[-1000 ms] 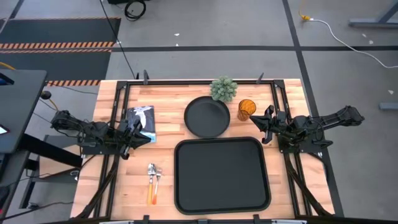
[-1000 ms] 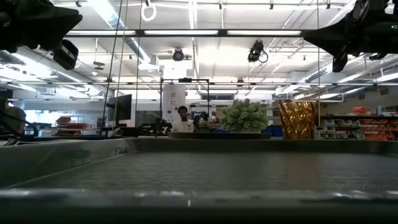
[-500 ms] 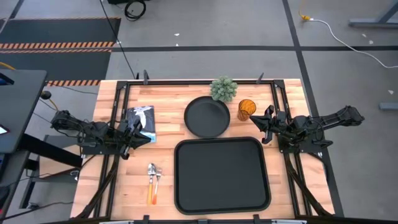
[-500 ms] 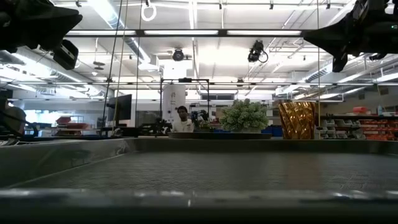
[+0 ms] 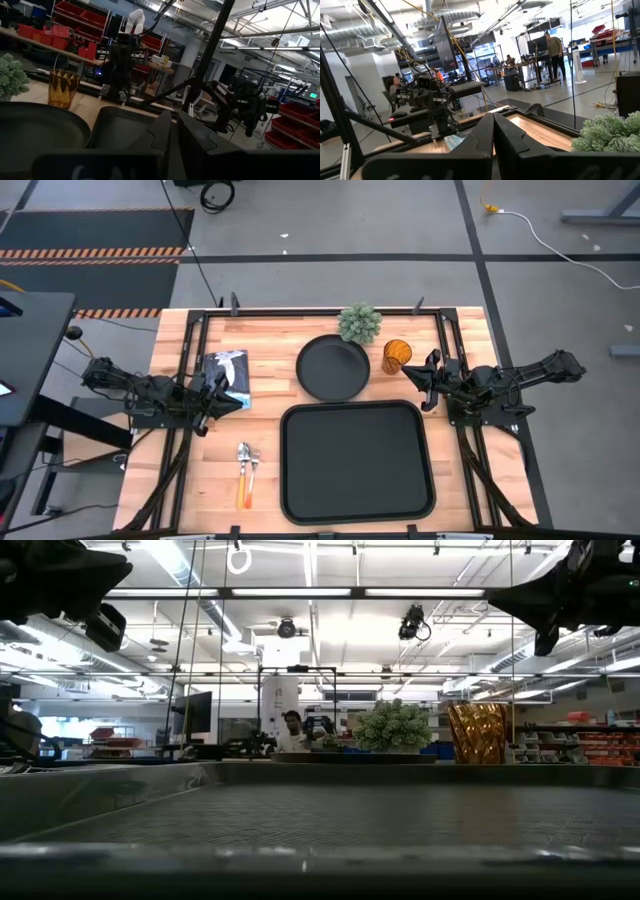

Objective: Pick and place plate/cup/fork/spoon on tray
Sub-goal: Put the brown cup on the top right of the black tray

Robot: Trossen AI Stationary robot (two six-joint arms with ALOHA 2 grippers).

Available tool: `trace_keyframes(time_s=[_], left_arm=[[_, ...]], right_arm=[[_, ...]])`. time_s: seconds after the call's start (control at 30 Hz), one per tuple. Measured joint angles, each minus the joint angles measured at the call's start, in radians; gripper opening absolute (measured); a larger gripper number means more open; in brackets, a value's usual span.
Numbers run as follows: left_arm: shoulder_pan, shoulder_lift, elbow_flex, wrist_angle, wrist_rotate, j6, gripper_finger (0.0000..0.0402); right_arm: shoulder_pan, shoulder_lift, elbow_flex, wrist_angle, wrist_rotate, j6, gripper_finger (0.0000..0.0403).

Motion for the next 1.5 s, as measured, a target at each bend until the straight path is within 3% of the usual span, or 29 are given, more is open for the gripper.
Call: trace_keyframes(time_s=[0.37,0.77,0.83,1.03,1.13,1.5], left_arm=[[0.002,0.0,0.0,0.202,-0.107,0.0,0.0039],[0.002,0.0,0.0,0.174,-0.104,0.0,0.0039],[0.0,0.0,0.0,0.133,-0.065,-0.014,0.0039],[0.0,0.013,0.0,0.01,0.206,-0.114,0.0039],[-0.001,0.027,0.0,-0.019,0.286,-0.123,0.0039],[0.0,0.073,0.0,0.008,0.215,-0.031,0.0039]], right_arm=[[0.0,0.0,0.0,0.0,0.0,0.0,0.0016],[0.0,0.0,0.0,0.0,0.0,0.0,0.0016],[0.0,0.0,0.0,0.0,0.0,0.0,0.0016],[0.0,0.0,0.0,0.0,0.0,0.0,0.0016],[0.0,0.0,0.0,0.0,0.0,0.0,0.0016],[0.0,0.0,0.0,0.0,0.0,0.0,0.0016]])
